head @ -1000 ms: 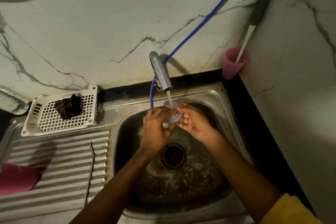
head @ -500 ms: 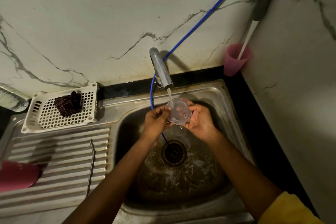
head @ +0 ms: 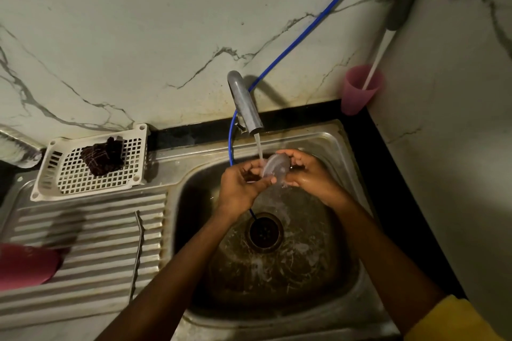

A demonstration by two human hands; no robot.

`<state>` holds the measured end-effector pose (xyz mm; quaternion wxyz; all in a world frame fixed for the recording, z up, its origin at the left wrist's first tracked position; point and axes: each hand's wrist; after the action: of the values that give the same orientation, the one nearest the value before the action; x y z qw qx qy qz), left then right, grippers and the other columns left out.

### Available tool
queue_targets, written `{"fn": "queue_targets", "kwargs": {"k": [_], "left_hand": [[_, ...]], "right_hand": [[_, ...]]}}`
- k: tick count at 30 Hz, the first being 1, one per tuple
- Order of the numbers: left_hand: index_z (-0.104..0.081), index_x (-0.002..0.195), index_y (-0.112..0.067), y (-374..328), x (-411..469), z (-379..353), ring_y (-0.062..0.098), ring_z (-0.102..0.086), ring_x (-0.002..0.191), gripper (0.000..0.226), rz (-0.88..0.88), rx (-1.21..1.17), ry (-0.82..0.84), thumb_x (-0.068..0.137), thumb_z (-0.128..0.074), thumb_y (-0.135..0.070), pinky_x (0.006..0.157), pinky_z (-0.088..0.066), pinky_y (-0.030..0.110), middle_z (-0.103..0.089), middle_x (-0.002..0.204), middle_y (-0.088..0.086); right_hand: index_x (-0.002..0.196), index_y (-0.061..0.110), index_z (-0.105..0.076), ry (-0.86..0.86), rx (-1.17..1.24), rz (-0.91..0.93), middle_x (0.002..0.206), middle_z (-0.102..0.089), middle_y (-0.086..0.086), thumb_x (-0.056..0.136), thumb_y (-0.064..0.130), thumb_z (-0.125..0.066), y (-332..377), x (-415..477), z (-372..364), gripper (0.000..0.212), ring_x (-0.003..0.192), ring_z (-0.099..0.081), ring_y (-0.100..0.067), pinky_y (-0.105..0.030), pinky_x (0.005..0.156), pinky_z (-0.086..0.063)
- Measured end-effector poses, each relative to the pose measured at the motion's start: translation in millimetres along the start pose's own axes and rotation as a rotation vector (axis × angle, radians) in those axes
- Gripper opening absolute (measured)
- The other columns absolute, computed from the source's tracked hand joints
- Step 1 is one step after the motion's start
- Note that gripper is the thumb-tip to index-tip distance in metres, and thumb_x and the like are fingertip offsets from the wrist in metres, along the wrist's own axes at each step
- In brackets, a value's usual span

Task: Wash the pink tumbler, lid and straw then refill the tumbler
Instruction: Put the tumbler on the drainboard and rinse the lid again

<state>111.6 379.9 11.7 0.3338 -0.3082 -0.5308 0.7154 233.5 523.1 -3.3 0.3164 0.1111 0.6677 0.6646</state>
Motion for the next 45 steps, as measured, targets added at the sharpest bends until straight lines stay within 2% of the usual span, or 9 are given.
{"fn": "queue_targets", "kwargs": {"k": [7, 13, 19, 23, 31, 34, 38, 41, 45], "left_hand": [[-0.076, 0.109, -0.023, 8, -7, 11, 0.001, -0.061, 0.094, 0.04, -0.345, 0.551, -0.091, 0.072, -0.089, -0.014, 0.084, -0.05, 0.017, -0.074, 0.105, -0.007], [-0.077, 0.105, -0.02, 16, -9, 13, 0.012, -0.063, 0.098, 0.038, -0.375, 0.59, -0.101, 0.071, -0.088, -0.007, 0.086, -0.047, 0.021, -0.074, 0.103, -0.005], [-0.077, 0.104, -0.021, 13, -4, 12, 0.012, -0.064, 0.096, 0.037, -0.401, 0.57, -0.148, 0.071, -0.089, -0.008, 0.085, -0.049, 0.024, -0.073, 0.101, -0.005], [-0.077, 0.104, -0.018, 7, 0, 12, 0.013, -0.064, 0.097, 0.035, -0.459, 0.555, -0.17, 0.072, -0.088, -0.009, 0.086, -0.05, 0.027, -0.073, 0.102, -0.003], [-0.077, 0.104, -0.017, 7, -2, 13, 0.008, -0.064, 0.099, 0.036, -0.479, 0.468, -0.227, 0.071, -0.088, -0.008, 0.09, -0.049, 0.018, -0.073, 0.103, -0.004], [-0.074, 0.108, -0.021, 6, -7, 15, 0.007, -0.068, 0.1, 0.041, -0.36, 0.335, -0.219, 0.072, -0.088, -0.006, 0.09, -0.054, 0.022, -0.073, 0.106, -0.007], [-0.071, 0.11, -0.013, 2, -14, 12, 0.016, -0.074, 0.096, 0.033, -0.028, -0.14, -0.208, 0.081, -0.081, -0.003, 0.084, -0.059, 0.029, -0.077, 0.101, 0.002], [-0.07, 0.11, -0.011, 0, -25, 9, 0.021, -0.074, 0.094, 0.02, 0.268, -0.471, -0.27, 0.09, -0.071, -0.006, 0.077, -0.06, 0.032, -0.077, 0.099, 0.008], [-0.069, 0.108, -0.006, 1, -46, 7, 0.015, -0.074, 0.084, 0.015, 0.489, -0.893, -0.213, 0.098, -0.059, -0.009, 0.07, -0.061, 0.024, -0.076, 0.099, 0.011]], "right_hand": [[0.107, 0.019, -0.07, 0.07, -0.113, -0.067, 0.106, -0.073, -0.006, 0.092, -0.007, -0.059, 26, 28, 14, 0.032, 0.103, -0.071, -0.023, -0.036, 0.09, -0.06], [0.087, 0.036, -0.062, 0.085, -0.351, 0.06, 0.09, -0.07, -0.004, 0.09, 0.007, -0.07, 59, 79, -2, 0.03, 0.085, -0.067, -0.015, -0.028, 0.077, -0.057], [0.113, 0.011, -0.067, 0.182, -0.62, 0.167, 0.104, -0.072, -0.007, 0.09, 0.028, -0.074, 68, 123, -32, 0.03, 0.096, -0.069, -0.021, -0.034, 0.087, -0.058], [0.1, 0.01, -0.066, 0.249, -0.716, 0.228, 0.098, -0.07, -0.008, 0.091, 0.027, -0.072, 67, 133, -32, 0.02, 0.09, -0.068, -0.022, -0.037, 0.086, -0.058], [0.087, 0.033, -0.064, 0.145, -0.178, 0.054, 0.124, -0.058, -0.018, 0.096, 0.01, -0.065, 43, 123, -41, 0.025, 0.106, -0.066, -0.026, -0.04, 0.094, -0.057], [0.098, 0.028, -0.069, 0.158, -0.149, 0.012, 0.113, -0.069, -0.006, 0.097, 0.013, -0.064, 42, 115, -37, 0.016, 0.096, -0.069, -0.011, -0.022, 0.083, -0.056], [0.121, 0.032, -0.065, 0.169, -0.009, -0.1, 0.098, -0.074, 0.007, 0.097, 0.028, -0.063, 36, 89, -30, 0.025, 0.098, -0.069, -0.015, -0.041, 0.092, -0.054], [0.135, 0.029, -0.057, 0.142, 0.084, -0.117, 0.121, -0.066, -0.001, 0.099, 0.047, -0.053, 31, 56, -32, 0.041, 0.11, -0.063, -0.021, -0.037, 0.089, -0.053], [0.131, 0.033, -0.061, 0.213, 0.065, -0.068, 0.124, -0.066, 0.004, 0.1, 0.025, -0.056, 17, 9, -28, 0.032, 0.114, -0.064, -0.024, -0.037, 0.084, -0.056]]}}
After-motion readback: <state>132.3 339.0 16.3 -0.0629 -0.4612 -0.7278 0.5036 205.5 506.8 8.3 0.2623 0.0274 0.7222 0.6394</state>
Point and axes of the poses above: each hand's wrist, its own x-axis towards the middle knuckle, its own z-axis out of the back of the hand, y = z × x
